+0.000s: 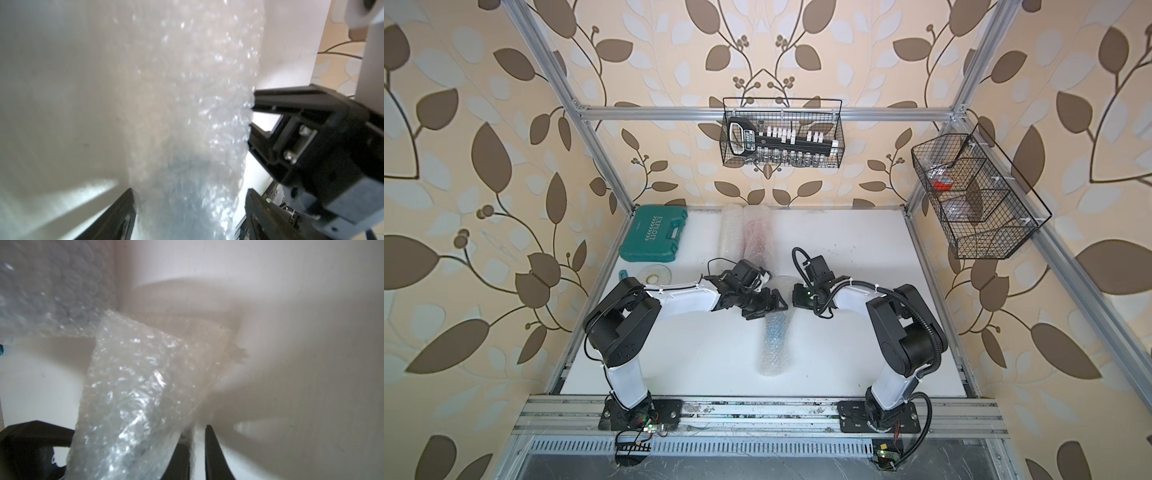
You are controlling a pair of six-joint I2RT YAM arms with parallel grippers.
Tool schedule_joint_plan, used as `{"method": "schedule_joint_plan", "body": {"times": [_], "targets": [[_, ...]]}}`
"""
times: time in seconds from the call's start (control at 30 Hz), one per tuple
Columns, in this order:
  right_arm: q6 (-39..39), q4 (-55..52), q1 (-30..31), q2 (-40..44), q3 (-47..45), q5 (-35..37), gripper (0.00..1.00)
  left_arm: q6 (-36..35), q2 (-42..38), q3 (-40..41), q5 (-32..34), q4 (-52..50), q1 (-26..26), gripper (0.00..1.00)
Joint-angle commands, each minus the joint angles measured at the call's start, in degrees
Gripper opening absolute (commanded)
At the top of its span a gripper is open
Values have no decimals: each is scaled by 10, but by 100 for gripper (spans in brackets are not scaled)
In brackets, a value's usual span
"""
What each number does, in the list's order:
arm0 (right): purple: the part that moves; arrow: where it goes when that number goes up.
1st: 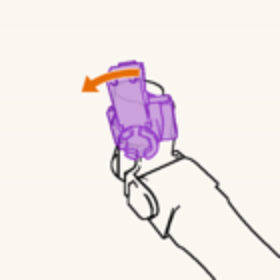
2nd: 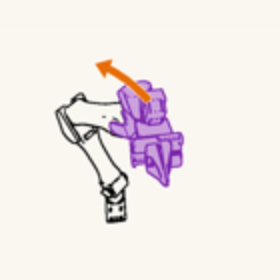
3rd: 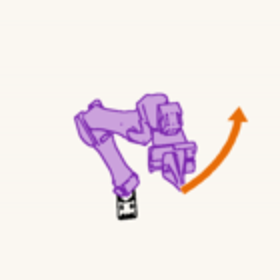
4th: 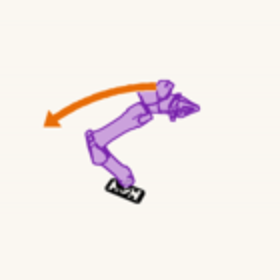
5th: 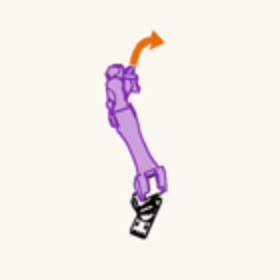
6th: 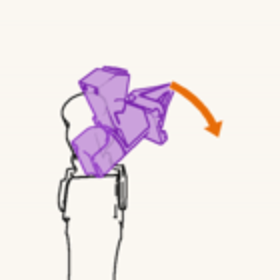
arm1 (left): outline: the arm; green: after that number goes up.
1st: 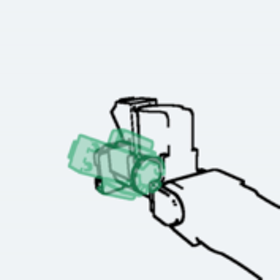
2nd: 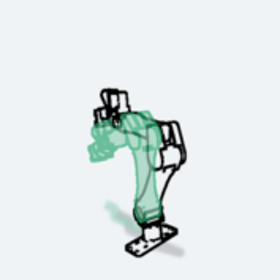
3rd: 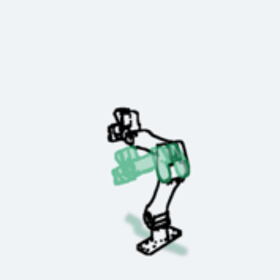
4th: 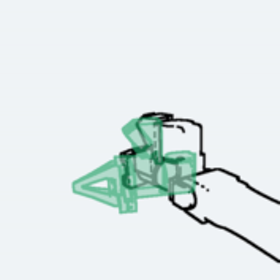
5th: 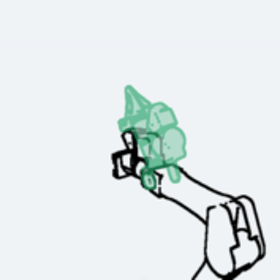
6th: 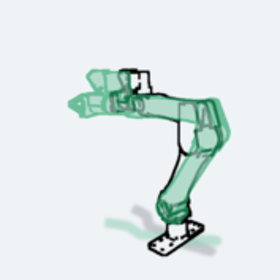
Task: Unwrap the vase from the bubble wrap
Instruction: Unwrap the bubble wrap at the center of the board.
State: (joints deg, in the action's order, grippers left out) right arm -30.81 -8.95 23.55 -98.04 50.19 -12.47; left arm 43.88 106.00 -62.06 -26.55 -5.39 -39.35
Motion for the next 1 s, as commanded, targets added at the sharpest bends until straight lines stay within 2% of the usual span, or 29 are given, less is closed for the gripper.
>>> {"method": "schedule_joint_plan", "body": {"times": [0.0, 0.13, 0.23, 0.33, 0.4, 0.5, 0.7, 0.97], "targets": [[13, -15, 6, -14, 20, 24, 17, -34, 22, -37, 5, -43, 6, 83], [14, -21, 13, -18, 29, 39, 19, -37, 48, -57, -1, -48, 6, 83], [20, -30, 21, -24, 40, 54, 21, -34, 61, -63, 0, -43, 6, 77], [22, -40, 32, -27, 48, 82, 25, -31, 61, -64, 8, -41, 7, 67], [23, -45, 39, -30, 52, 100, 25, -27, 59, -62, 17, -39, 7, 64], [24, -52, 50, -35, 59, 130, 25, -13, 55, -51, 28, -28, 6, 51], [18, -42, 61, -41, 59, 172, 17, 29, 38, -2, 47, 14, 5, 39], [-13, -25, 57, -48, 58, 189, 10, 47, 12, 41, 61, 38, 6, 36]]}}
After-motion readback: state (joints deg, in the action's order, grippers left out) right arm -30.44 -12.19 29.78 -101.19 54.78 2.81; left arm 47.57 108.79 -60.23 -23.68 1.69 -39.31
